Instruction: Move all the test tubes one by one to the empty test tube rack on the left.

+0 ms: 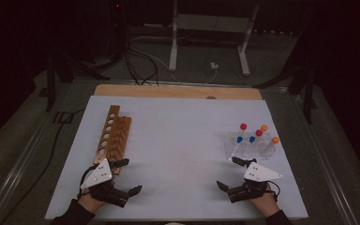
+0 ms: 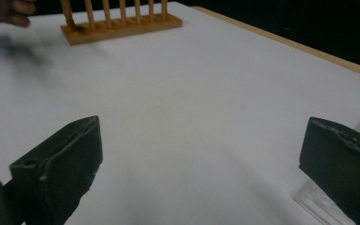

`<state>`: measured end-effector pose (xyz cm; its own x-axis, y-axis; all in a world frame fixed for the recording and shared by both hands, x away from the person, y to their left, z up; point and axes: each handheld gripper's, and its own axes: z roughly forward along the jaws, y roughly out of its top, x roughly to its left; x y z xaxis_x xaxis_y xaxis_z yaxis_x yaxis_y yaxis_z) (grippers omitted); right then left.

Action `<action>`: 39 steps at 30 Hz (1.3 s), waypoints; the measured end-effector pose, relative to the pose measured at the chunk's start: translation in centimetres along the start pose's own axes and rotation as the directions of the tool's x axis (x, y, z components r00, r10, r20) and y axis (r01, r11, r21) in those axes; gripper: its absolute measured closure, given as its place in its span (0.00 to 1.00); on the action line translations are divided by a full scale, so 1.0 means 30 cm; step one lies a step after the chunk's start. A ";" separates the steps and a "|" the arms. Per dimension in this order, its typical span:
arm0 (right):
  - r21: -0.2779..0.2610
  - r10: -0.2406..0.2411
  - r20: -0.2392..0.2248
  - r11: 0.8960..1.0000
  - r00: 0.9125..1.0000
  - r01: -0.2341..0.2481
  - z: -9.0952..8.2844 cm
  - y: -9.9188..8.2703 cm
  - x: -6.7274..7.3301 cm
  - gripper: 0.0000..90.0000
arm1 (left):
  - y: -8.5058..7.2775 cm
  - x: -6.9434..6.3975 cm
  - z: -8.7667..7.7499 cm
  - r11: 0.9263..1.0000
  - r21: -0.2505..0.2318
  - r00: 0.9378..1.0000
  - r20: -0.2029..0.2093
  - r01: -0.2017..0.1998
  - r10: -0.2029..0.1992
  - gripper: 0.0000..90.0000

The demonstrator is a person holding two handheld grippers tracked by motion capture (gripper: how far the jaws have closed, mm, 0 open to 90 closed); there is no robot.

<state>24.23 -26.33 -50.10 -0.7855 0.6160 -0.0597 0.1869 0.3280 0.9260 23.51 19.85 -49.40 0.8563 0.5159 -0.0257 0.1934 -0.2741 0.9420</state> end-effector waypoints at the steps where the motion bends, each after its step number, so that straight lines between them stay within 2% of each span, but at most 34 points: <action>1: 0.000 0.006 -0.005 1.000 1.000 -0.006 0.001 0.001 0.000 0.00 | 0.000 -0.001 0.000 1.000 0.002 1.000 0.001 0.000 0.000 0.01; 3: 0.015 0.005 -0.014 1.000 1.000 -0.004 0.006 0.000 0.003 0.00 | -0.001 -0.001 0.000 1.000 0.005 1.000 0.005 0.003 -0.003 0.01; 5: 0.041 -0.015 -0.003 0.999 1.000 0.015 0.011 0.000 0.007 0.00 | -0.001 0.000 0.000 1.000 0.008 1.000 0.012 0.003 -0.003 0.01; 13: 0.063 -0.027 -0.019 0.998 0.999 0.028 0.016 0.001 0.014 0.00 | -0.001 -0.002 0.002 1.000 0.015 1.000 0.025 -0.001 0.001 0.01; 17: 0.095 -0.048 -0.011 0.994 0.999 0.049 0.023 0.011 0.029 0.00 | 0.001 0.000 0.003 1.000 0.010 1.000 0.030 0.005 -0.006 0.01; 25: 0.097 -0.036 -0.042 0.995 0.998 0.040 0.026 0.028 0.042 0.00 | 0.001 -0.004 0.001 1.000 0.004 0.999 0.036 0.003 -0.003 0.01; 27: 0.085 -0.049 -0.040 0.995 0.998 0.052 0.022 0.043 0.052 0.00 | 0.002 -0.003 0.001 1.000 0.007 0.999 0.035 0.004 -0.004 0.01; 31: 0.066 -0.033 -0.055 0.997 0.998 0.036 0.014 0.065 0.062 0.00 | 0.003 -0.003 0.000 1.000 0.001 0.999 0.035 0.007 -0.007 0.01; 35: 0.063 -0.043 -0.047 0.997 0.998 0.046 0.012 0.081 0.071 0.00 | 0.004 -0.003 -0.004 1.000 -0.006 0.999 0.033 0.007 -0.006 0.01; 39: 0.037 -0.036 -0.047 0.999 0.998 0.038 0.005 0.101 0.074 0.00 | 0.004 -0.001 -0.006 1.000 -0.009 0.999 0.032 0.008 -0.008 0.01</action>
<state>23.14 -23.87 -47.47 -0.8188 0.5690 -0.0756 0.1783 0.3774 0.9087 23.42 19.93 -49.22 0.8699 0.4913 -0.0437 0.1959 -0.2630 0.9447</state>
